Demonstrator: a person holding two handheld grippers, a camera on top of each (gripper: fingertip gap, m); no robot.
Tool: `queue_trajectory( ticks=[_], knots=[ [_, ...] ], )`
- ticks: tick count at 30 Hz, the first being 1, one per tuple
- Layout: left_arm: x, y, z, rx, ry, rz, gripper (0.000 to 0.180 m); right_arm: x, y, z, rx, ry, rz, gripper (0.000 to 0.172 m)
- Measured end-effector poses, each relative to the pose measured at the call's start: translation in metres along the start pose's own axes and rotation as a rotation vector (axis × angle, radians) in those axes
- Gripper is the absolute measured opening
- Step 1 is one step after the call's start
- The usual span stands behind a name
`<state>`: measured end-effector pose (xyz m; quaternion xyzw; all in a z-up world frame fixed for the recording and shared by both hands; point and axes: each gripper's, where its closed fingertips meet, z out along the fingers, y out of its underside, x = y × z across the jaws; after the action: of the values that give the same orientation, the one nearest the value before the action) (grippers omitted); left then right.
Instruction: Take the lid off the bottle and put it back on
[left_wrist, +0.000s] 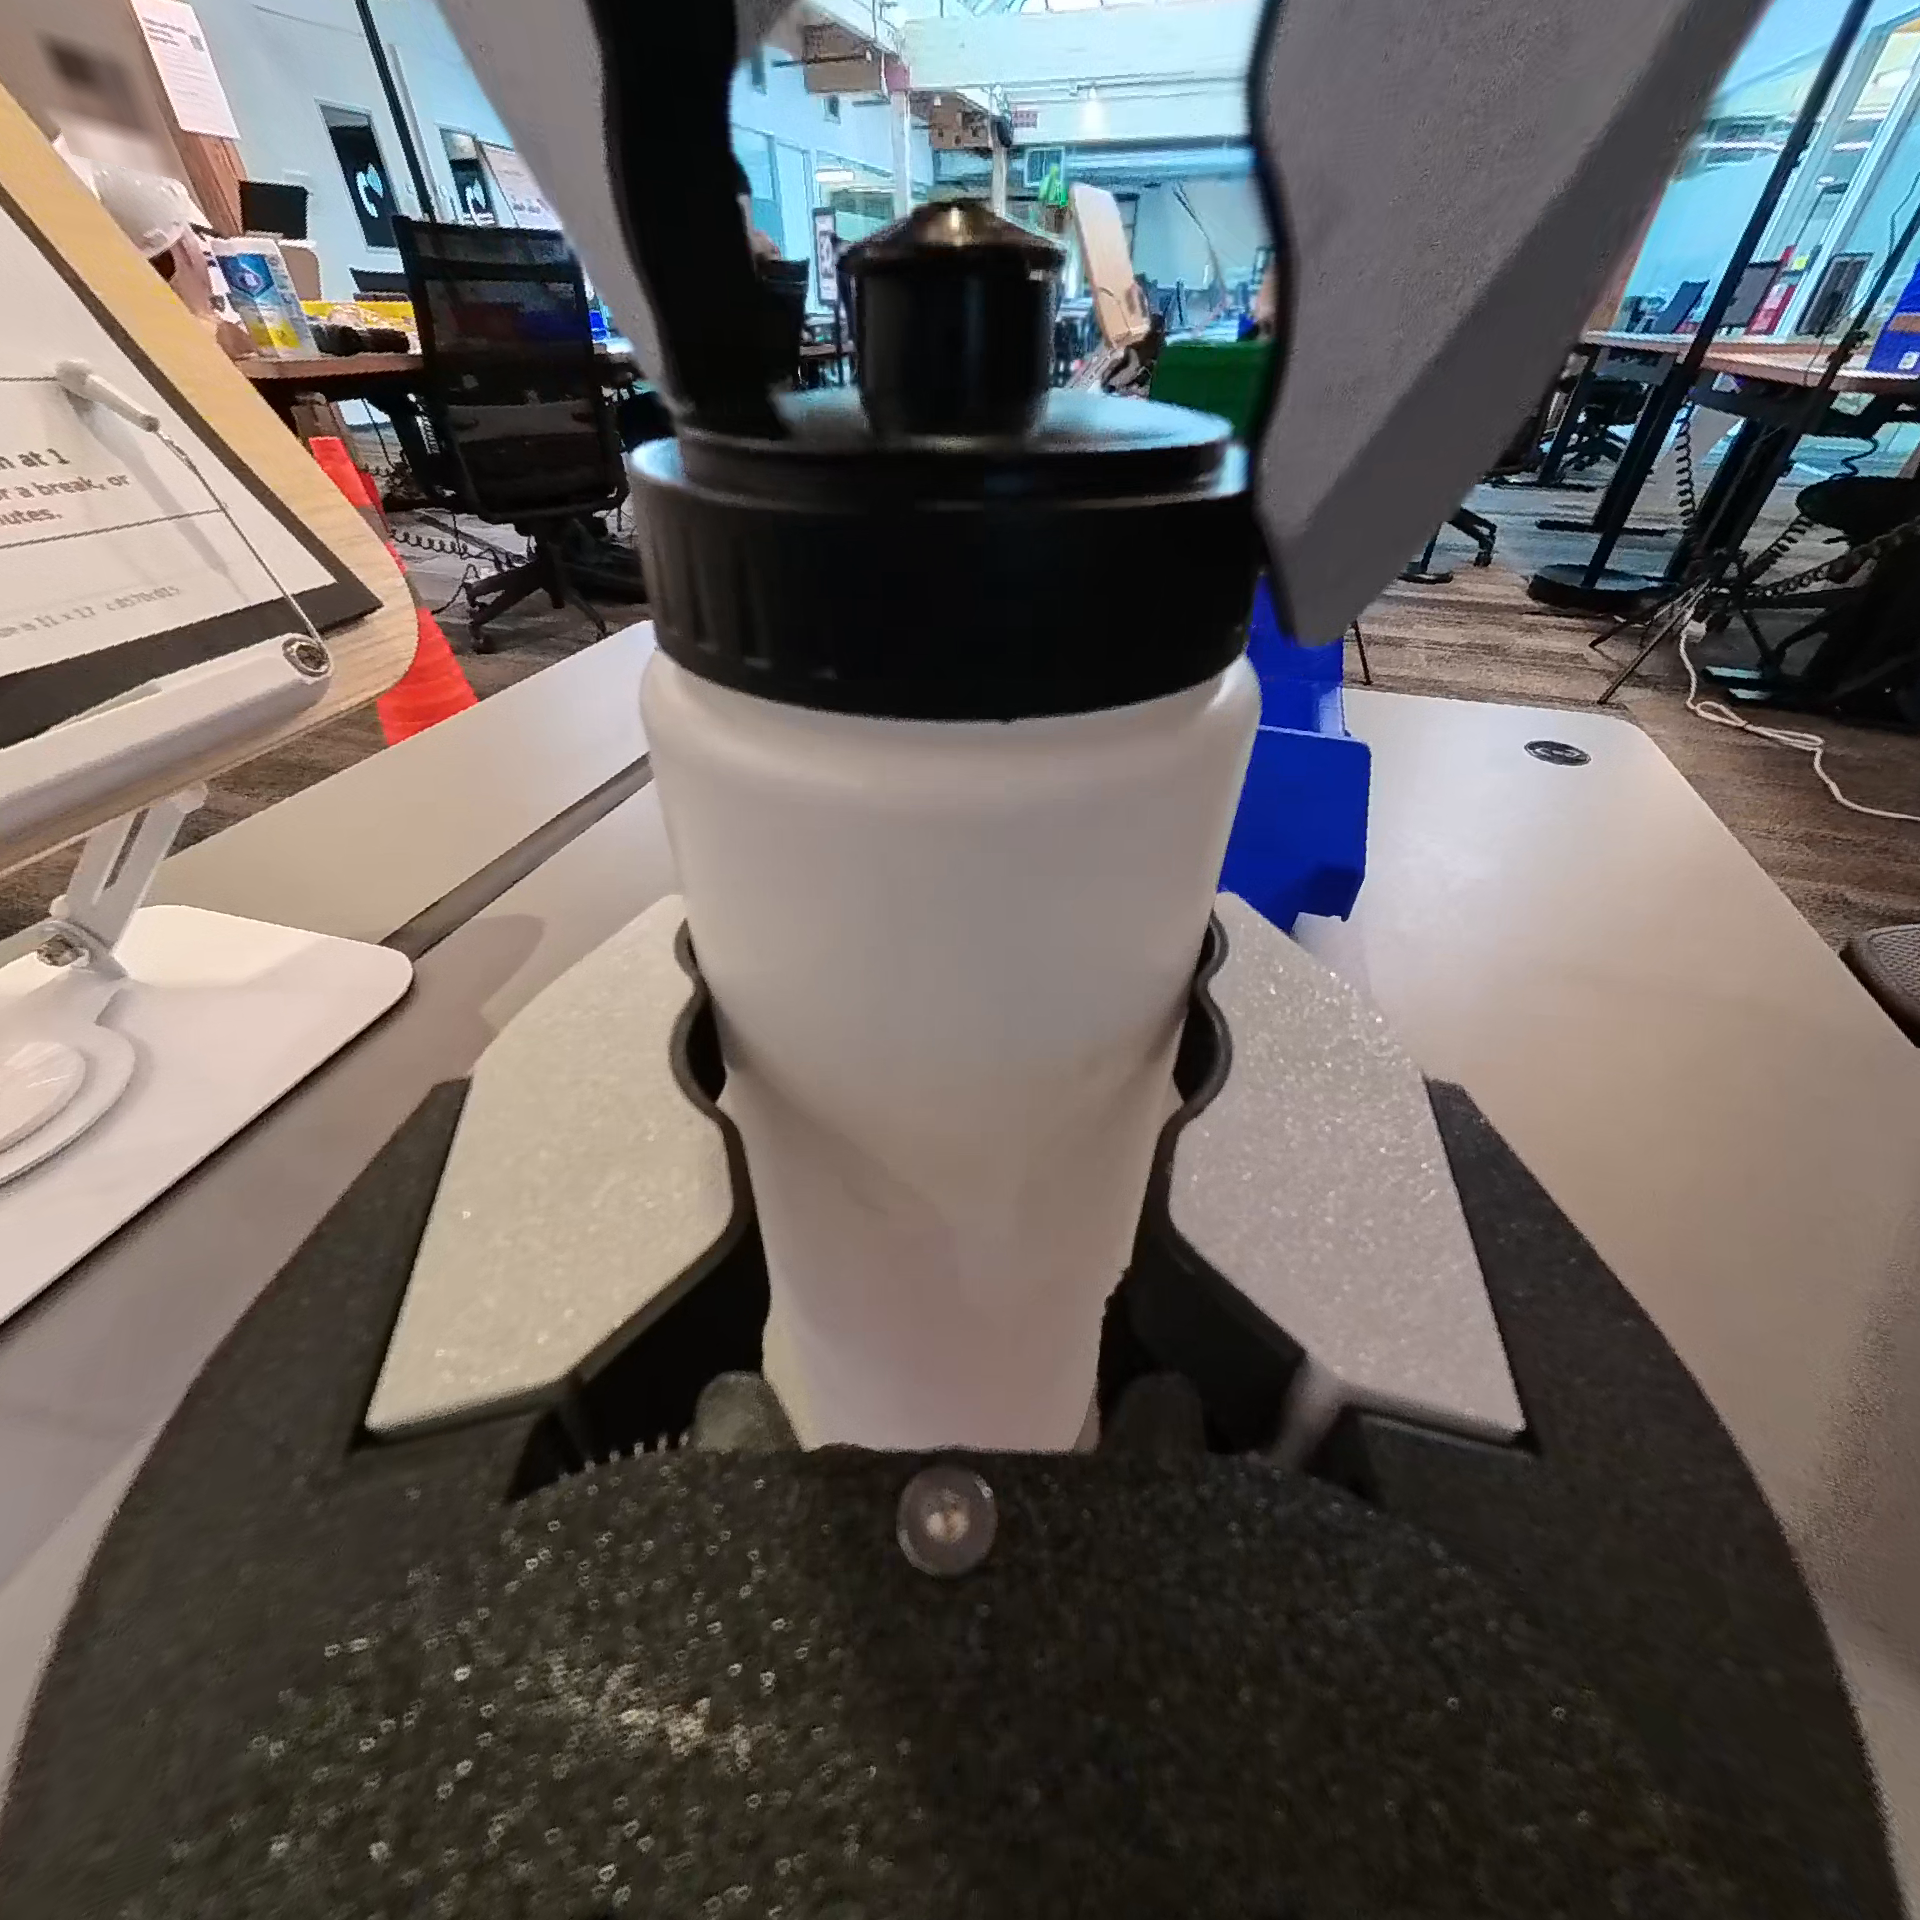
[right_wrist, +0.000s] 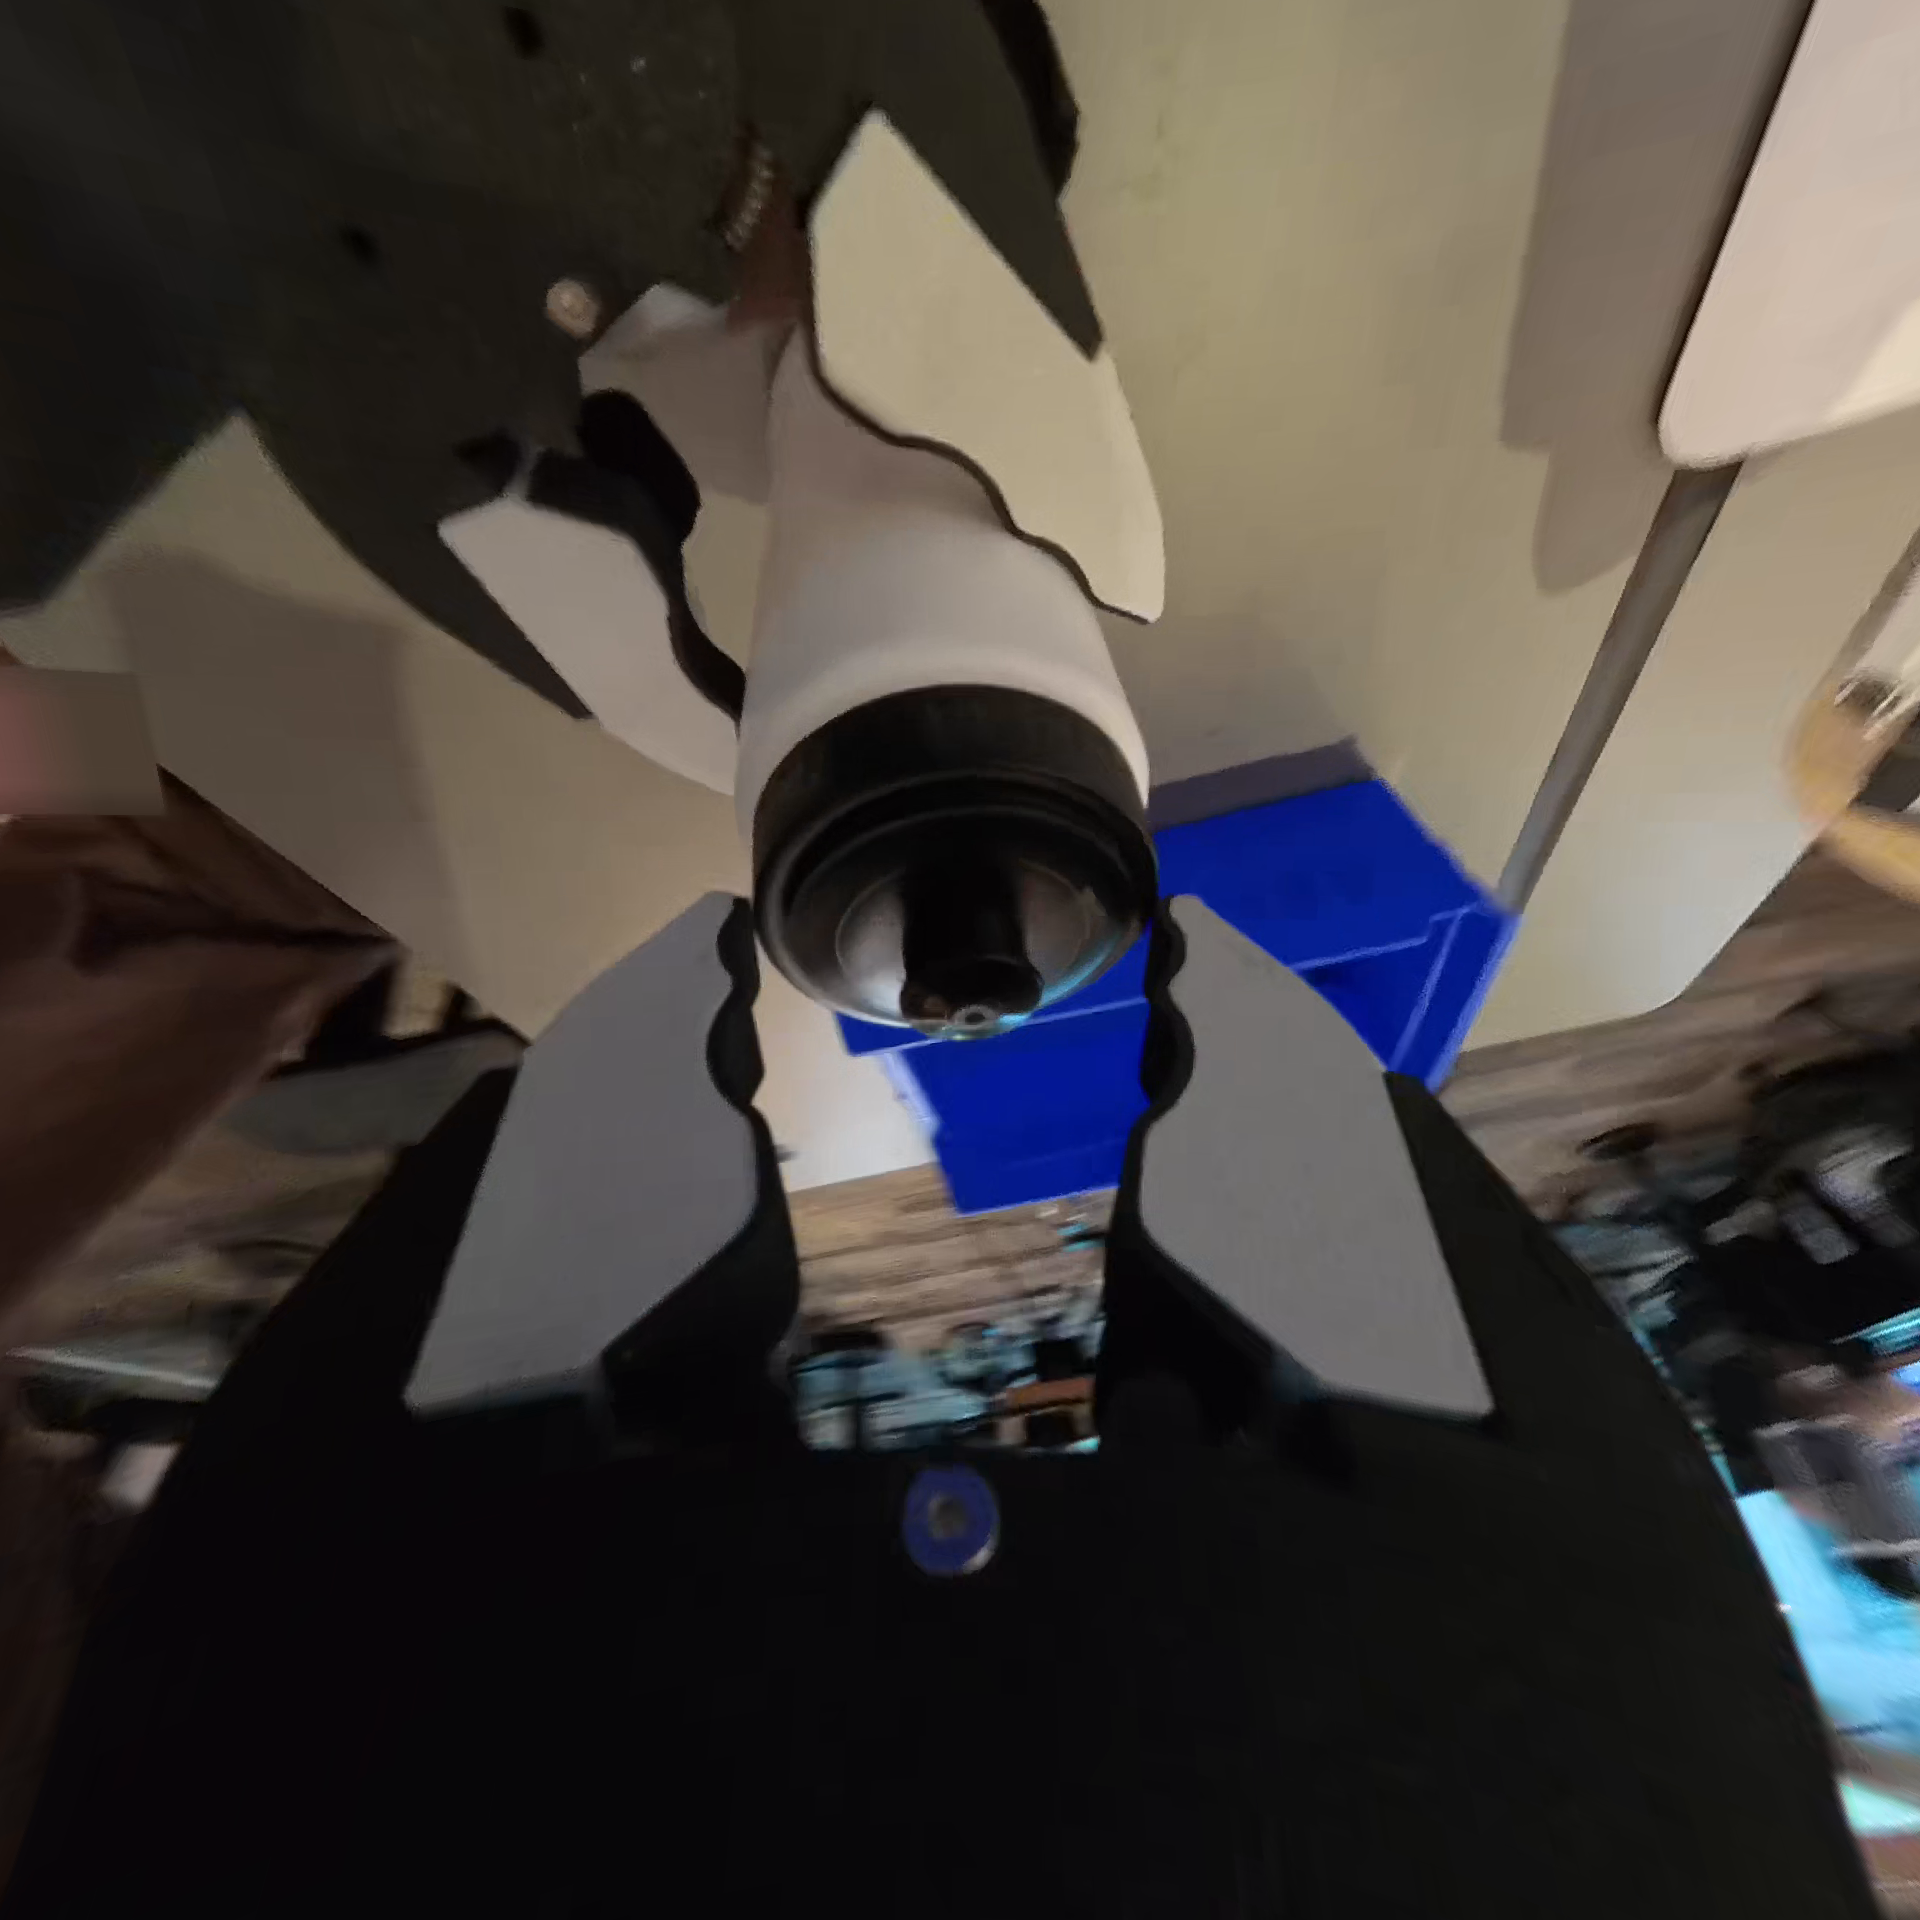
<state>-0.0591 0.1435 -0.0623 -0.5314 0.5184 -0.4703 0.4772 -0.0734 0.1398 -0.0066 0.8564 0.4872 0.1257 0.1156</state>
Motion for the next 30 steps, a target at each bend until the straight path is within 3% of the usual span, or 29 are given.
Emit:
queue_trajectory(
  ticks=[3,4,6,7,9,13,19,26,30],
  knots=[
    [0.0,0.0,0.0,0.002,0.001,-0.001,0.086,0.007,0.007,0.0,0.043,0.118,-0.331,0.102],
    [0.0,0.0,0.0,0.001,0.002,-0.002,0.086,0.011,0.009,-0.001,0.062,0.174,-0.445,0.105],
    [0.0,0.0,0.0,0.003,0.003,-0.004,0.086,0.013,0.006,-0.003,0.141,0.253,-0.634,0.085],
    [0.0,0.0,0.0,0.003,0.003,-0.004,0.086,0.01,0.0,-0.004,0.204,0.26,-0.69,0.087],
    [0.0,0.0,0.0,0.003,0.003,-0.003,0.086,0.003,-0.007,-0.008,0.284,0.205,-0.732,0.07],
    [0.0,0.0,0.0,0.001,0.002,-0.005,0.086,0.003,-0.01,-0.008,0.311,0.142,-0.794,0.067],
    [-0.001,0.0,0.0,0.004,0.003,-0.008,0.086,0.003,-0.01,-0.008,0.249,0.095,-0.664,0.066],
    [0.002,0.001,0.001,-0.004,0.001,0.014,0.086,-0.001,-0.004,-0.006,0.047,0.134,-0.305,0.066],
    [0.0,0.001,0.001,-0.003,-0.001,-0.002,0.086,0.0,-0.009,-0.006,0.025,0.093,-0.087,0.066]
  ],
)
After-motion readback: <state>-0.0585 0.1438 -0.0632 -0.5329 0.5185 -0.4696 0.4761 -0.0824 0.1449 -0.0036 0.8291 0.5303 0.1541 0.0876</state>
